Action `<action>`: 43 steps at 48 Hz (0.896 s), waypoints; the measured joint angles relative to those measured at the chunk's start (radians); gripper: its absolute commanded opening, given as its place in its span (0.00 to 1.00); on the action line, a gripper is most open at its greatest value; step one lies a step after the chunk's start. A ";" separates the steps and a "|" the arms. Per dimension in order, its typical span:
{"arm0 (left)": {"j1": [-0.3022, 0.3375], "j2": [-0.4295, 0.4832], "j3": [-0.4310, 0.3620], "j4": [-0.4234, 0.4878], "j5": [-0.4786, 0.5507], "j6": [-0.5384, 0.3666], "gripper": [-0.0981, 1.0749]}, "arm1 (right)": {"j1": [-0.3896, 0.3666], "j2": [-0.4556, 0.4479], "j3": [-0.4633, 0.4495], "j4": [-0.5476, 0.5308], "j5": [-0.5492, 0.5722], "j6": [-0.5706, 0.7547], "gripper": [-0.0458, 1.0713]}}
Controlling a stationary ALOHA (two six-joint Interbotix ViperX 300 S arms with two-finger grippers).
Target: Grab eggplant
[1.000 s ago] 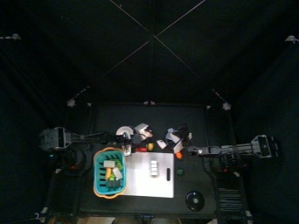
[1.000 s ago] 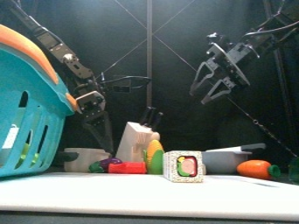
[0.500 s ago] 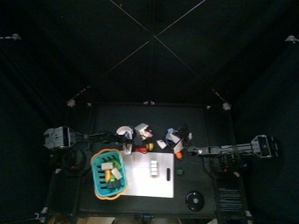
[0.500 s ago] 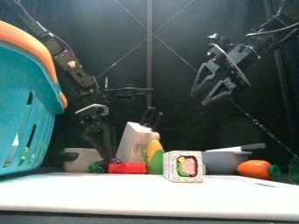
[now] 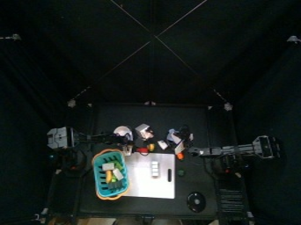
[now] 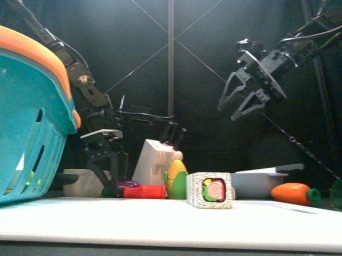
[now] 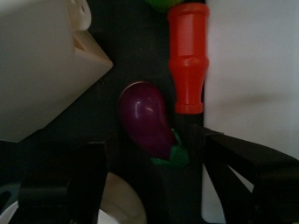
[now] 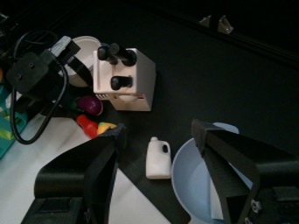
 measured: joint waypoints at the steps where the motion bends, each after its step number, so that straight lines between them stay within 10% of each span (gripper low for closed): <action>1: 0.000 0.000 0.000 0.000 0.000 0.002 0.87 | 0.000 0.000 0.000 -0.002 0.000 0.000 0.88; 18: 0.000 0.000 -0.005 0.000 0.002 0.000 0.62 | -0.002 0.005 0.000 -0.002 0.000 0.000 0.88; 43: -0.002 -0.091 -0.009 -0.006 0.035 0.002 0.61 | -0.006 0.017 0.002 -0.015 0.000 0.000 0.88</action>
